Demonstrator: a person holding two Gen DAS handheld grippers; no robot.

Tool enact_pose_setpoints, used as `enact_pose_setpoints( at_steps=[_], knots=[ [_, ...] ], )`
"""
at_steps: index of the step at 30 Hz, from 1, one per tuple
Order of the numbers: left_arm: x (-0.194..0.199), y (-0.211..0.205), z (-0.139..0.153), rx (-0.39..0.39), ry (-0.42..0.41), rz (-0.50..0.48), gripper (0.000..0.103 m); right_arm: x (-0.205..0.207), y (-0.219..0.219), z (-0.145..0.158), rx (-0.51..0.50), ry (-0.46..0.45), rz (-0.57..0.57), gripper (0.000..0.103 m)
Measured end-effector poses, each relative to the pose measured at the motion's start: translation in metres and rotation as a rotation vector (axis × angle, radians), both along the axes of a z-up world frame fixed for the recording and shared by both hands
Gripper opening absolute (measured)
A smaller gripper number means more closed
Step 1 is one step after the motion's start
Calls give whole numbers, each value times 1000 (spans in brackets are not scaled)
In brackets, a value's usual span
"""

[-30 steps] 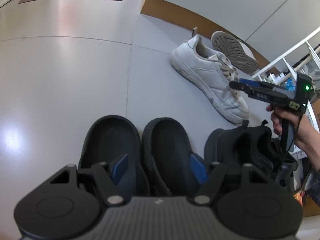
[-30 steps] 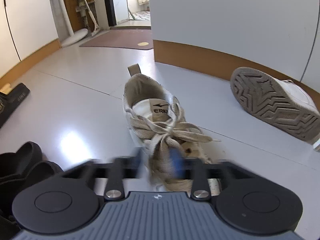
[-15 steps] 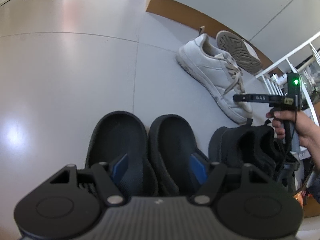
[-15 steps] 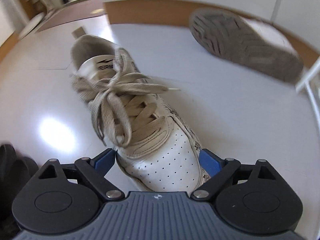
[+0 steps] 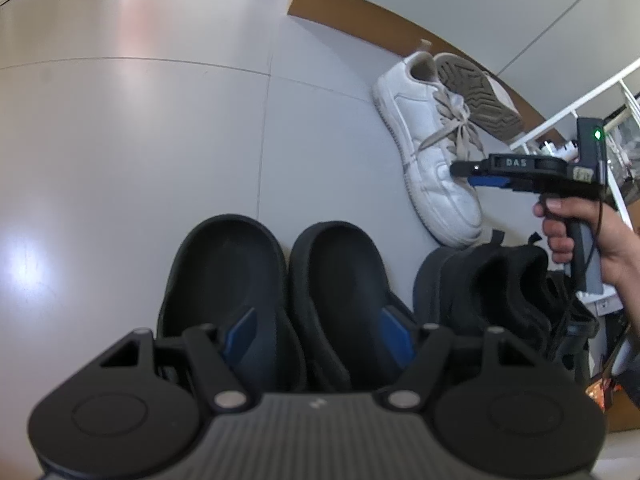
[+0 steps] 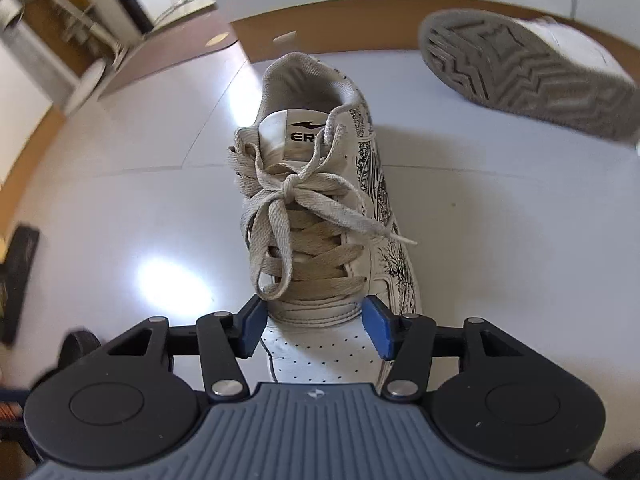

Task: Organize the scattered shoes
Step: 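Close the right gripper on the printed sneaker's laces and lift it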

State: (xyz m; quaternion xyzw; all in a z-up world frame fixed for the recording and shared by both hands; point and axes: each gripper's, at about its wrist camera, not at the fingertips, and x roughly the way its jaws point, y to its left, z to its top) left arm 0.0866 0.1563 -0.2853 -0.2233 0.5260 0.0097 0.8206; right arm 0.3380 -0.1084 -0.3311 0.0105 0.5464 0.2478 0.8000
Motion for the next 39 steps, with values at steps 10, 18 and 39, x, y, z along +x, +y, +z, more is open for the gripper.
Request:
enact_pose_setpoints(
  at_steps=[10, 18, 39],
  knots=[
    [-3, 3, 1, -3, 0, 6, 71, 11, 20, -8, -56, 15, -42, 96],
    [-4, 8, -1, -3, 5, 18, 71, 31, 36, -19, -118, 56, -110, 97],
    [4, 1, 7, 3, -25, 8, 71, 18, 63, -17, -204, 54, -83, 95]
  ],
)
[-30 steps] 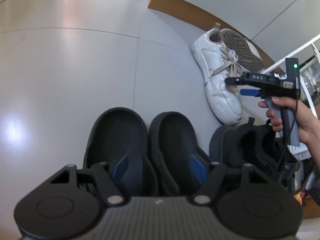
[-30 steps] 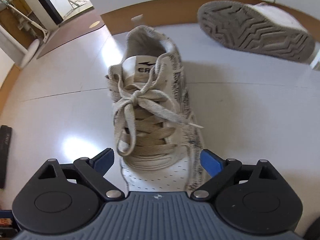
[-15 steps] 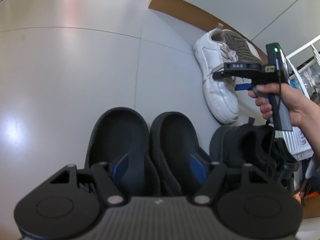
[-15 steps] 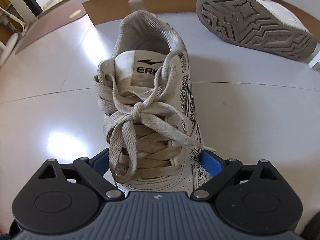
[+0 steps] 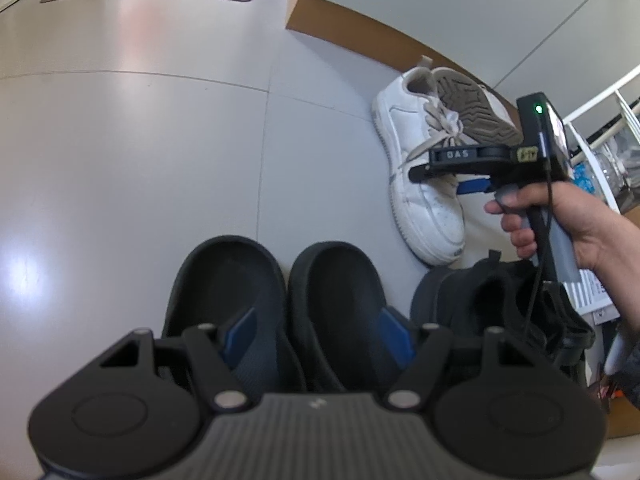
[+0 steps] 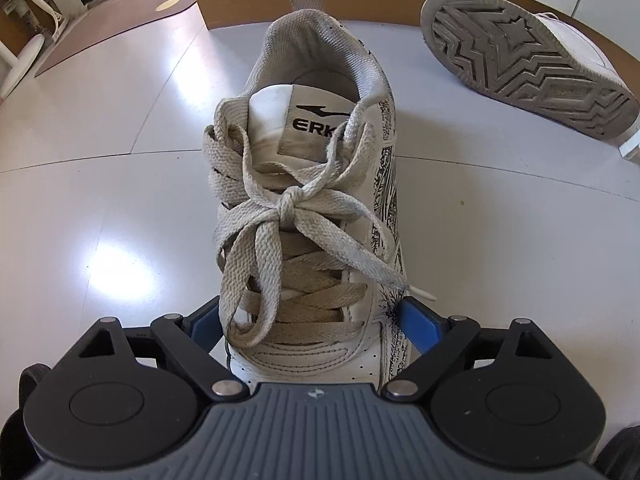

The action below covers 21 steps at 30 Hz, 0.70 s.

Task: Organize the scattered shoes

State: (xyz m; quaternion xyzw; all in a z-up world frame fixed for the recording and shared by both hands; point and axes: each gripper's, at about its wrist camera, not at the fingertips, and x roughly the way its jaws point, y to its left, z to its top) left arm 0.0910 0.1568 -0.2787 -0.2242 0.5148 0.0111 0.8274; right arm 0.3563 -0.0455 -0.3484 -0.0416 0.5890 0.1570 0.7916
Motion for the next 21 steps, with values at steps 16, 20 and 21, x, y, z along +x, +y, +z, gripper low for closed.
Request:
enact_pose_setpoints(
  at_steps=[16, 20, 21],
  knots=[
    [35, -24, 38, 178, -117, -49, 71, -74, -92, 93, 257, -223, -103, 95],
    [51, -32, 52, 203, -139, -81, 71, -95, -125, 100, 274, -241, -141, 95],
    [53, -33, 54, 208, -140, -89, 71, -101, -133, 103, 278, -247, -150, 95]
  ],
)
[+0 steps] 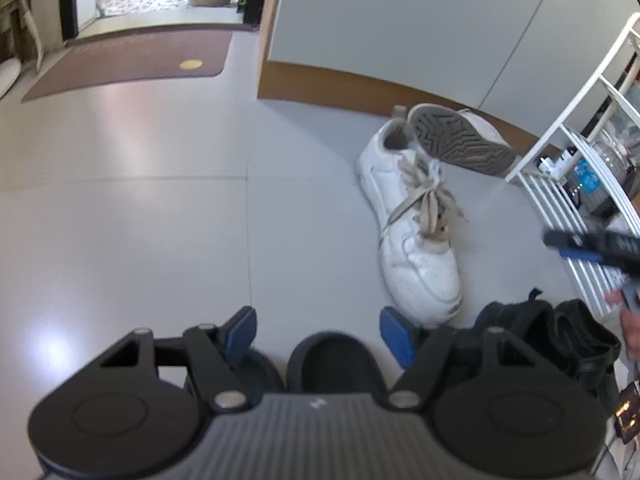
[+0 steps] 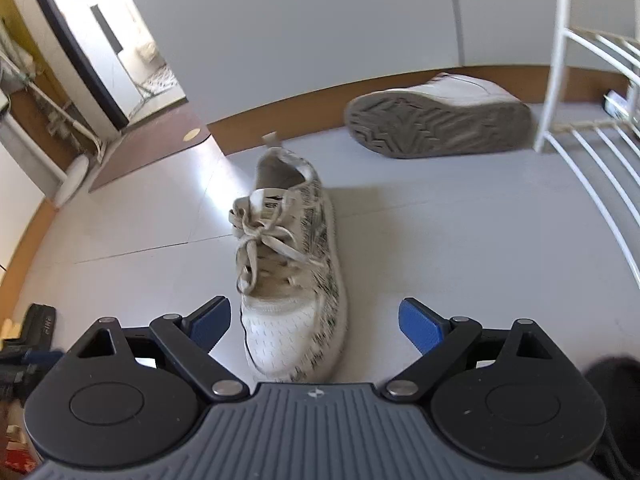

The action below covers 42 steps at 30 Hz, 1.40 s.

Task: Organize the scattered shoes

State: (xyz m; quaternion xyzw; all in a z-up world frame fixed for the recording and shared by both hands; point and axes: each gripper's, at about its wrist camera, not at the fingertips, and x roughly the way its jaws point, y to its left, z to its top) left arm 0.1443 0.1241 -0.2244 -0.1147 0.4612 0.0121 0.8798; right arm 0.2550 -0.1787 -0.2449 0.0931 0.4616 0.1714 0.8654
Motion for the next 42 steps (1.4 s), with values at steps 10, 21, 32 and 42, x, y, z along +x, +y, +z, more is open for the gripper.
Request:
enact_pose_setpoints(
  at_steps=[10, 21, 32, 42],
  knots=[
    [55, -28, 55, 71, 0, -92, 71, -57, -60, 20, 99, -47, -122, 94],
    [118, -58, 117, 65, -45, -116, 67, -76, -107, 47, 145, -192, -205, 94],
    [200, -94, 147, 142, 17, -153, 68, -88, -137, 60, 180, -289, -233, 94],
    [291, -142, 75, 106, -9, -273, 79, -87, -153, 49, 179, -272, -153, 95]
  ],
)
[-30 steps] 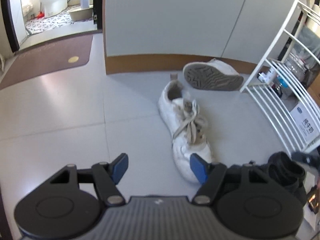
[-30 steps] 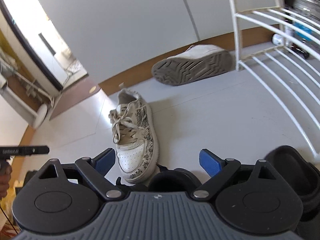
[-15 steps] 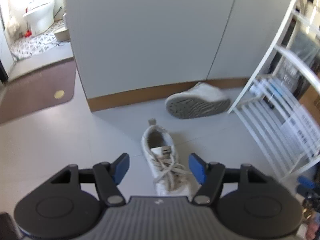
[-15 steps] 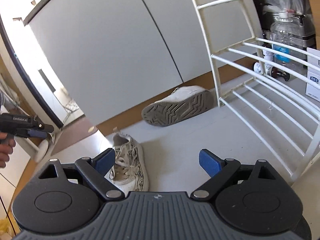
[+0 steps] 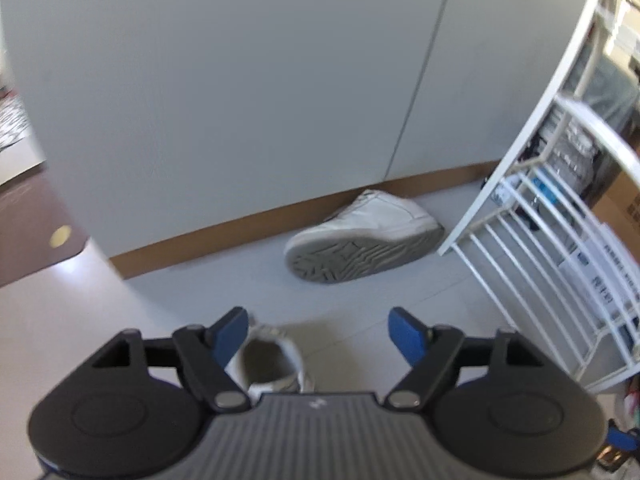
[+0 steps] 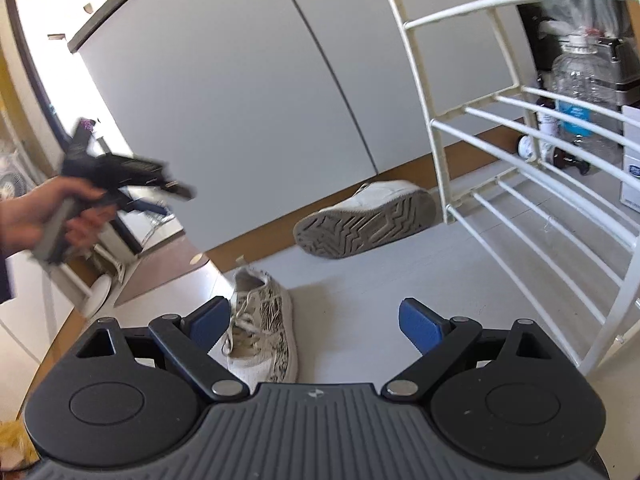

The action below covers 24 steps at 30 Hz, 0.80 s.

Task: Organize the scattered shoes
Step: 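Move the left gripper to the white sneaker lying on its side by the wall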

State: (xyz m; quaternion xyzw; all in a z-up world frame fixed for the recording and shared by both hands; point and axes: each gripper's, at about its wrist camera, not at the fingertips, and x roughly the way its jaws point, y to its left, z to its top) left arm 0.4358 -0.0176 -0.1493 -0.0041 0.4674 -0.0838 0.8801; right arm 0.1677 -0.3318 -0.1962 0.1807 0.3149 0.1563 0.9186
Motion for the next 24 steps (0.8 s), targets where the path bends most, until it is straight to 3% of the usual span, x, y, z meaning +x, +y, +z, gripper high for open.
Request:
enact_pose_setpoints(
  at_steps=[5, 11, 18, 22, 24],
  knots=[
    [40, -15, -39, -36, 20, -36, 79, 11, -7, -10, -44, 29, -4, 95],
    [75, -32, -60, 39, 17, -122, 83, 22, -14, -30, 0, 65, -54, 95],
    [118, -45, -77, 73, 21, -179, 87, 37, -13, -47, 10, 78, -42, 95],
    [143, -57, -95, 104, 43, -264, 89, 51, -17, -55, 36, 84, -55, 95],
    [153, -55, -104, 76, 73, -238, 89, 60, -17, -60, 37, 90, -60, 95]
  ],
)
